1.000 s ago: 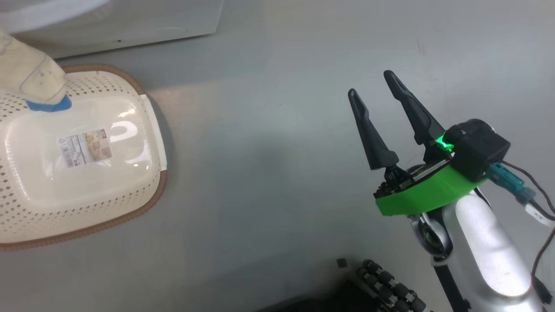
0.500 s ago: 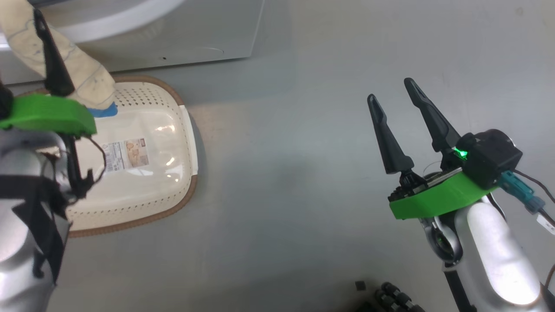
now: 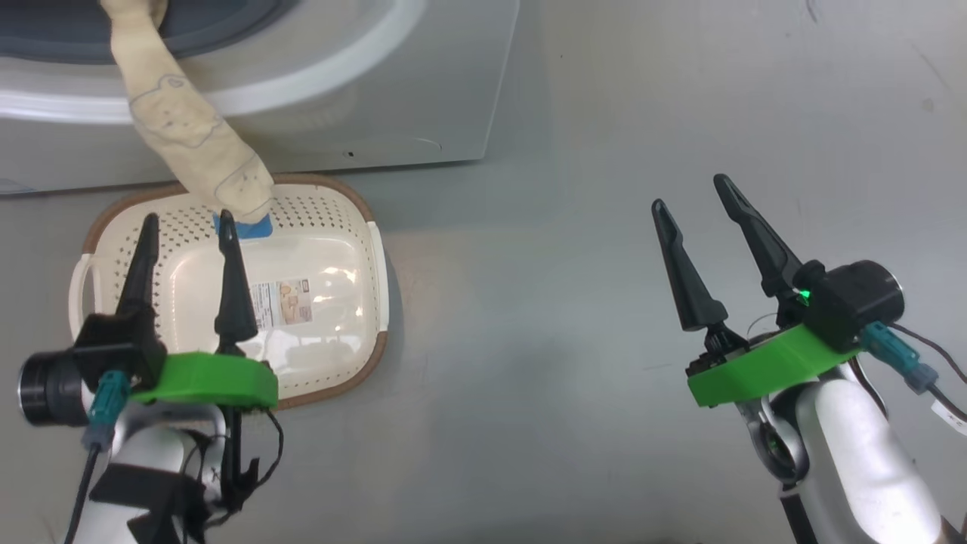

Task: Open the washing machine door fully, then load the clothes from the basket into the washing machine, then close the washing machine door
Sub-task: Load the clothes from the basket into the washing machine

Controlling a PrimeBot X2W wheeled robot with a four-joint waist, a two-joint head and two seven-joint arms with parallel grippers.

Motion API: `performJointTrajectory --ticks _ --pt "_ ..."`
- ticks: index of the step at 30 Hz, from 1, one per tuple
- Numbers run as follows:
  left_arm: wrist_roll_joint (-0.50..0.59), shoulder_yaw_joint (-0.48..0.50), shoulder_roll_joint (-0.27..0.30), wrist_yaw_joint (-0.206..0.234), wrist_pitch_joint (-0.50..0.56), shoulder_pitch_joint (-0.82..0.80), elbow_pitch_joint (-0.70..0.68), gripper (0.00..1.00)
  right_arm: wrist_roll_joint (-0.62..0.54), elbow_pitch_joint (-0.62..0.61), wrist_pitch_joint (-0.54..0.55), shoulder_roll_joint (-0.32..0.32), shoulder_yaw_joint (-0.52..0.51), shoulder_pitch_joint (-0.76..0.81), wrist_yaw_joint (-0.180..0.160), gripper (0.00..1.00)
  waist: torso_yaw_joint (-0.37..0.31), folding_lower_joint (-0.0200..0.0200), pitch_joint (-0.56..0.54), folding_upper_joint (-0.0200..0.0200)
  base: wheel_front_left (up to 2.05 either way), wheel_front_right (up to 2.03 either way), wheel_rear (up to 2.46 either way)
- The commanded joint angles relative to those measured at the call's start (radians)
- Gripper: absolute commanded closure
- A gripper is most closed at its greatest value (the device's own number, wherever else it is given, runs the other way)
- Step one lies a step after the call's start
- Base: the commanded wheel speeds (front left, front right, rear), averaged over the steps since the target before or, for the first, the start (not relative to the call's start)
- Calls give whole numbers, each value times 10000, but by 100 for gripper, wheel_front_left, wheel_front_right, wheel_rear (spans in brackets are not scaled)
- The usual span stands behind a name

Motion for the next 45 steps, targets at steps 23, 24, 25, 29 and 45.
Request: performJointTrajectory --ticks 23,24,25,29,45 --pt "-237 -41 -97 1015 -457 1009 17 0 -209 -163 -66 -24 35 967 75 0 458 1 -1276 -1 0 0 0" --pt "-240 -63 -109 997 -460 977 64 0 -207 -169 -62 -24 40 988 75 0 467 1 -1296 -1 0 0 0" --pt "-247 -85 -124 978 -464 945 116 0 -202 -174 -56 -24 46 1011 75 0 475 1 -1318 -1 0 0 0" --pt "-285 -145 -167 922 -467 841 321 0 -182 -182 -24 -24 93 1080 75 0 477 1 -1400 -1 0 0 0" --pt "-851 -373 -388 232 278 -416 1589 0 -98 -468 -6 -24 246 806 75 0 333 1 -533 -1 0 0 0"
